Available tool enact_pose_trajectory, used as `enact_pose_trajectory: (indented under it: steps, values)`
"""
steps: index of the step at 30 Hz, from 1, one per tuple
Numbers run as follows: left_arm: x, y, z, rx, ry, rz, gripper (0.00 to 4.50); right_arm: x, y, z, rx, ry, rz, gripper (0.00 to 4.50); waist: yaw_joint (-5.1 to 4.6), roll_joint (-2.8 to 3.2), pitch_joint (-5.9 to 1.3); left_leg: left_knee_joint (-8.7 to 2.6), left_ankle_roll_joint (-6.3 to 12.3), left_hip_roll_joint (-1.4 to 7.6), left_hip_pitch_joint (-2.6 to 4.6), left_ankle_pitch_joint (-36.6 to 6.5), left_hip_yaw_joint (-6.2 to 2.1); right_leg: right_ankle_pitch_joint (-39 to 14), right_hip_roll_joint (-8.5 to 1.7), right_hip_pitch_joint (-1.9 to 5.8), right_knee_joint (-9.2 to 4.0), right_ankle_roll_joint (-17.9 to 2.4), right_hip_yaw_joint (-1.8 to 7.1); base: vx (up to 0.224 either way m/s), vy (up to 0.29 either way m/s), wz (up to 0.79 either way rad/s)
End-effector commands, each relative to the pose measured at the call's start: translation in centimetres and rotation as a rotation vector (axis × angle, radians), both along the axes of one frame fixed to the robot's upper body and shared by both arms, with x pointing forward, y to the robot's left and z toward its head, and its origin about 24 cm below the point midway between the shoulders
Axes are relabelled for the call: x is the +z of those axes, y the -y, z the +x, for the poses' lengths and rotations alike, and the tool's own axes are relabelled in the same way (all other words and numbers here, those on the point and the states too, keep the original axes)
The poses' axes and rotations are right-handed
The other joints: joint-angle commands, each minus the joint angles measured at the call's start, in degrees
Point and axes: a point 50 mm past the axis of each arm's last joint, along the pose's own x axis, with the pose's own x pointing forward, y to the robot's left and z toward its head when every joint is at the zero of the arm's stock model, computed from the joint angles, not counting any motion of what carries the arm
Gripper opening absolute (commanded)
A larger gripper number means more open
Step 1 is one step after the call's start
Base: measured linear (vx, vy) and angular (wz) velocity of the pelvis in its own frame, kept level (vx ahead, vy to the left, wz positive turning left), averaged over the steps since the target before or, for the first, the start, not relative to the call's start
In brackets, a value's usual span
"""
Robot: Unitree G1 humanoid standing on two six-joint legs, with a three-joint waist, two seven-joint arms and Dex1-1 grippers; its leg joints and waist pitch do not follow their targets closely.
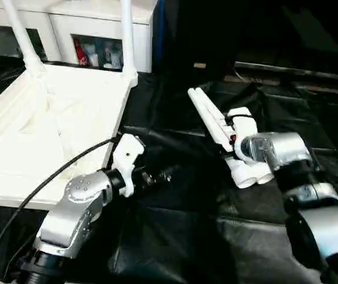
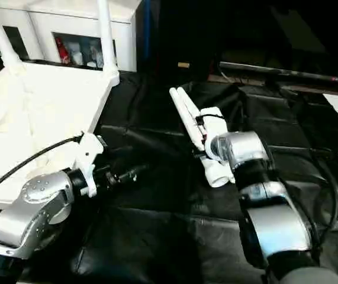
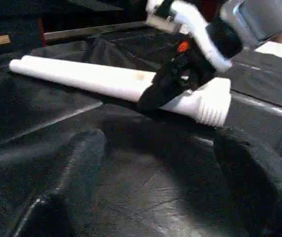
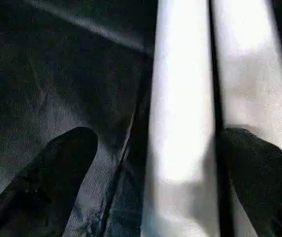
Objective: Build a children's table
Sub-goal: Pick table leg
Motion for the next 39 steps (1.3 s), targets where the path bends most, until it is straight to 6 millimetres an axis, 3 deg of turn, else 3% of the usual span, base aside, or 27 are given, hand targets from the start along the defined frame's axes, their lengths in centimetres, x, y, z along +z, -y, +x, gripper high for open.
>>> enact_pose_trajectory:
  steps: [1, 7, 17, 20, 21, 29, 36, 38, 39]
  values:
    - [0.1, 0.3, -0.5, -0.039, -0.011, 0.009, 4.34, -0.4, 0.3, -0.2, -0.01, -0.043, 0.007, 4.5, 0.07, 0.46, -3.52, -4.94, -2.67, 3.81, 1.92, -9.0, -1.05, -2.58, -3.54, 1.66, -3.86, -14.49, 1.87, 0.0, 0.0, 0.0]
    - [0.2, 0.3, -0.7, -0.068, -0.015, 0.033, 4.44, -1.2, 0.3, -0.8, 0.007, -0.115, 0.005, 4.5, 0.26, 0.53, -3.38, -5.32, -4.65, 3.82, 1.95, -11.76, -1.15, -6.01, -3.57, 1.46, -4.09, -12.76, 1.94, 0.0, 0.0, 0.0]
    - [0.3, 0.0, -0.8, -0.066, -0.009, 0.049, 4.5, -1.4, 0.3, -0.8, 0.002, -0.143, 0.006, 3.6, 0.32, 0.12, -3.34, -5.28, -4.41, 3.84, 1.9, -11.49, -1.0, -6.97, -3.62, 1.34, -4.24, -12.53, 2.05, 0.0, 0.0, 0.0]
    - [0.4, -0.1, -0.6, -0.064, -0.005, 0.053, 4.5, -1.4, 0.3, -0.7, -0.002, -0.146, 0.009, 3.3, 0.31, 0.25, -3.31, -5.33, -4.61, 3.86, 1.92, -11.9, -1.03, -7.68, -3.62, 1.24, -4.26, -12.32, 2.05, 0.0, 0.0, 0.0]
    - [0.5, -0.2, -0.6, -0.063, -0.004, 0.055, 4.5, -1.4, 0.3, -0.7, -0.005, -0.144, 0.013, 3.23, 0.31, 0.03, -3.31, -5.35, -4.54, 3.86, 1.87, -11.95, -1.03, -7.95, -3.66, 1.3, -4.28, -12.27, 2.07, 0.0, 0.0, 0.0]
    - [0.6, -0.7, -0.4, -0.052, 0.002, 0.064, 4.5, -1.5, 0.3, -0.7, -0.023, -0.144, 0.034, 2.59, 0.37, 0.09, -3.3, -5.37, -4.84, 3.98, 1.93, -11.85, -0.76, -8.22, -3.64, 1.11, -4.27, -11.93, 2.03, 0.0, 0.0, 0.0]
    - [1.2, -1.6, 1.0, 0.058, 0.062, 0.084, 4.5, -1.4, 0.2, -0.5, -0.035, -0.122, 0.057, 2.11, 0.48, -0.07, -3.33, -5.37, -5.1, 3.99, 2.0, -11.93, -0.64, -8.04, -3.63, 1.02, -4.31, -11.43, 2.09, 0.0, 0.0, 0.0]
    - [1.2, -2.3, 1.8, 0.123, 0.057, 0.109, 4.5, -1.0, -0.1, -0.4, -0.032, -0.101, 0.093, 2.04, 0.54, 0.66, -3.38, -5.37, -5.45, 3.92, 2.01, -11.93, -0.7, -7.15, -3.53, 1.02, -4.2, -11.33, 2.09, 0.0, 0.0, 0.0]
    - [1.4, -2.4, 2.0, 0.143, 0.056, 0.104, 4.5, -0.9, -0.1, -0.3, -0.03, -0.091, 0.094, 1.97, 0.52, 0.47, -3.44, -5.33, -5.46, 3.87, 2.06, -11.82, -0.68, -6.65, -3.48, 1.03, -4.19, -11.37, 2.06, 0.0, 0.0, 0.0]
